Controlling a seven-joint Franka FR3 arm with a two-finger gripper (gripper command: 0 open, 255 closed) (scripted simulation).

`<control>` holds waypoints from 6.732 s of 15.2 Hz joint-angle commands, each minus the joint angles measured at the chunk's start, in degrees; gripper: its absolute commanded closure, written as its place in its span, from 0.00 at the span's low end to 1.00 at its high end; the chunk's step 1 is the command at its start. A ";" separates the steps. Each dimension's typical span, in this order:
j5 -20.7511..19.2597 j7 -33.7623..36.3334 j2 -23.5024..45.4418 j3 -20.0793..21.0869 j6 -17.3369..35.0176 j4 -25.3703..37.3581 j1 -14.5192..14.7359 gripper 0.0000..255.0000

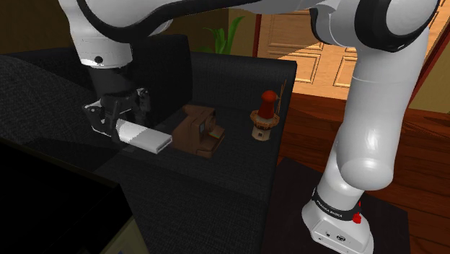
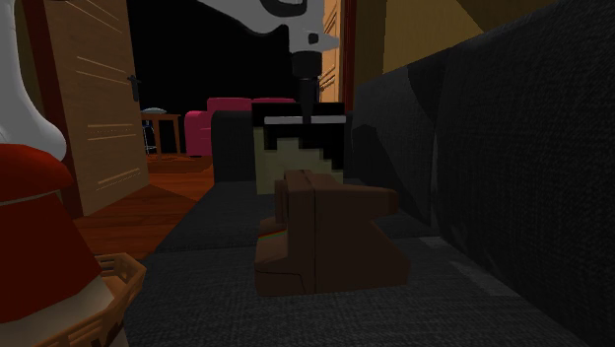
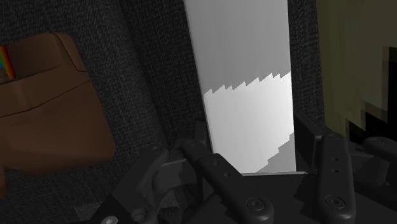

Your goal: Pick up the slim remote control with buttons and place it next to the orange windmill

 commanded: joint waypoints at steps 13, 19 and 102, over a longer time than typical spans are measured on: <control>-1.02 0.48 2.00 0.37 -11.46 13.17 1.07 1.00; -2.22 1.04 4.13 0.63 -17.01 20.57 2.18 1.00; 6.86 -46.82 -32.90 -27.65 21.25 -53.38 -16.81 1.00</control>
